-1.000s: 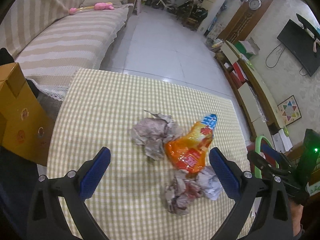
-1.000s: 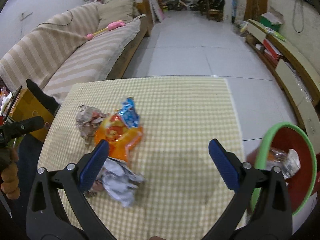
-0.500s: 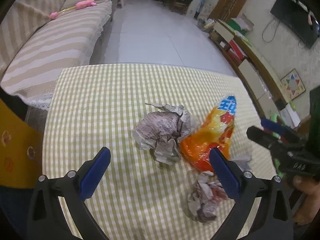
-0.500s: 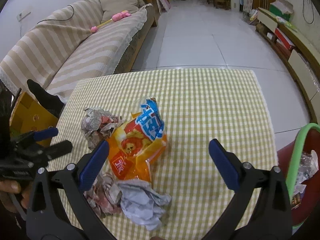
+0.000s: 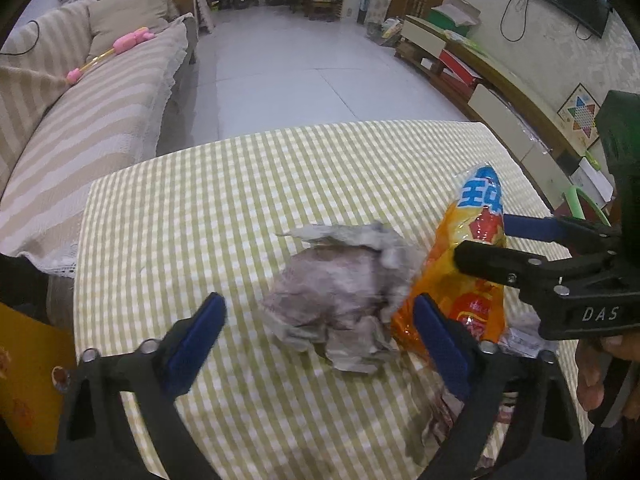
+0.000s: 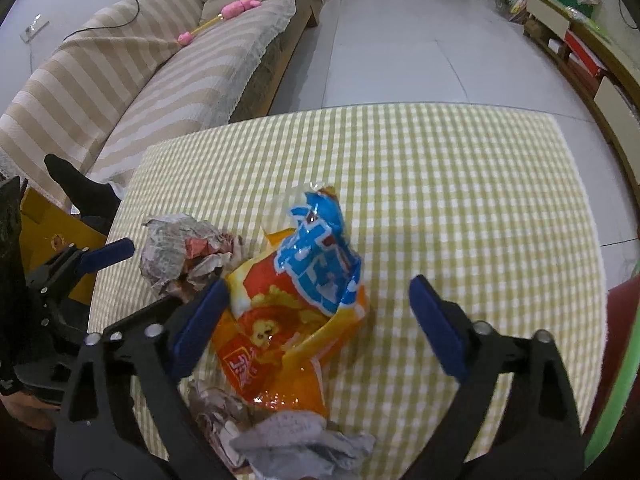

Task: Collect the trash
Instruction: 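Grasp the crumpled newspaper wrapper with the left tool while the right tool grasps the orange snack bag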

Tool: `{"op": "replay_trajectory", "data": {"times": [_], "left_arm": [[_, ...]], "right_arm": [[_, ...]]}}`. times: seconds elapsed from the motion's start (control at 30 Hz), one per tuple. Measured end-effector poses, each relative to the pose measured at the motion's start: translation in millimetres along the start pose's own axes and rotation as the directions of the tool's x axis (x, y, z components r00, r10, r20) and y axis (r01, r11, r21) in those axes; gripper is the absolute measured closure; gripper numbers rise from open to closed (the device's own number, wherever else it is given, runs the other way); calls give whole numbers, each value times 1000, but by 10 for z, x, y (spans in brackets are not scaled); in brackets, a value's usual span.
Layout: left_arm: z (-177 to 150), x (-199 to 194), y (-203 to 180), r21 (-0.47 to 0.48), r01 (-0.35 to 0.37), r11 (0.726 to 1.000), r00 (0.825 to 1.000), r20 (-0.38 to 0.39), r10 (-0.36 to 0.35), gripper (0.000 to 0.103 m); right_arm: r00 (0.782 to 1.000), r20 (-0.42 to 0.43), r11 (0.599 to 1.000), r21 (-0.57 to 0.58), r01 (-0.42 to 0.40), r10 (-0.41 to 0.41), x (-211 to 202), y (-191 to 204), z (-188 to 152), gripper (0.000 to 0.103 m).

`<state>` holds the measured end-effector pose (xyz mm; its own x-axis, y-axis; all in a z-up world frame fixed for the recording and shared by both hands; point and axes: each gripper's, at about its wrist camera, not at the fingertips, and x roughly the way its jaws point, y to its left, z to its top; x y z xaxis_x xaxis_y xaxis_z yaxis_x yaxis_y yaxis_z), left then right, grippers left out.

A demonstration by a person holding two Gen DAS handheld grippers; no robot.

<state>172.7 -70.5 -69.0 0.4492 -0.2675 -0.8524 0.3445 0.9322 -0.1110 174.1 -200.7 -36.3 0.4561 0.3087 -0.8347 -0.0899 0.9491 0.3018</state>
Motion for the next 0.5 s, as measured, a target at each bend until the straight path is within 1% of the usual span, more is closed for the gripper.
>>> {"op": "replay_trajectory", "data": {"times": [0.03, 0.07, 0.1, 0.13, 0.17, 0.27, 0.3, 0.33, 0.47, 0.5], "left_arm": [[0, 24, 5, -4, 7, 1000, 1000, -4, -7, 23], [-3, 46, 23, -10, 16, 1000, 1000, -7, -16, 29], [-20, 67, 30, -13, 30, 999, 1000, -11, -30, 36], [-32, 82, 30, -14, 41, 999, 999, -15, -41, 37], [-44, 92, 28, -14, 51, 999, 999, -17, -52, 41], [-80, 99, 29, -20, 78, 997, 997, -20, -78, 47], [-92, 93, 43, -32, 90, 995, 996, -21, -91, 50], [-123, 87, 58, -42, 99, 994, 995, -22, -100, 52], [-241, 35, 84, -45, 109, 993, 994, -22, -110, 57], [-258, 15, 80, -44, 107, 993, 994, -19, -108, 59]], "right_arm": [[1000, -2, 1000, 1, -7, 7, 13, 11, 9, 20], [1000, -6, 1000, 1, -18, 18, 24, 32, 19, 25], [1000, -9, 1000, 1, -24, 24, 30, 42, 19, 27], [999, -17, 1000, 2, -31, 31, 44, 57, 24, 30], [999, -26, 999, 1, -36, 36, 62, 77, 26, 30], [999, -31, 999, -6, -33, 33, 89, 115, 22, 31], [999, -31, 999, -4, -34, 33, 88, 113, 20, 31], [999, -30, 999, 2, -36, 36, 89, 120, 18, 32], [999, -28, 999, 12, -41, 42, 86, 136, 17, 40], [999, -27, 999, 11, -43, 44, 73, 135, 11, 41]]}}
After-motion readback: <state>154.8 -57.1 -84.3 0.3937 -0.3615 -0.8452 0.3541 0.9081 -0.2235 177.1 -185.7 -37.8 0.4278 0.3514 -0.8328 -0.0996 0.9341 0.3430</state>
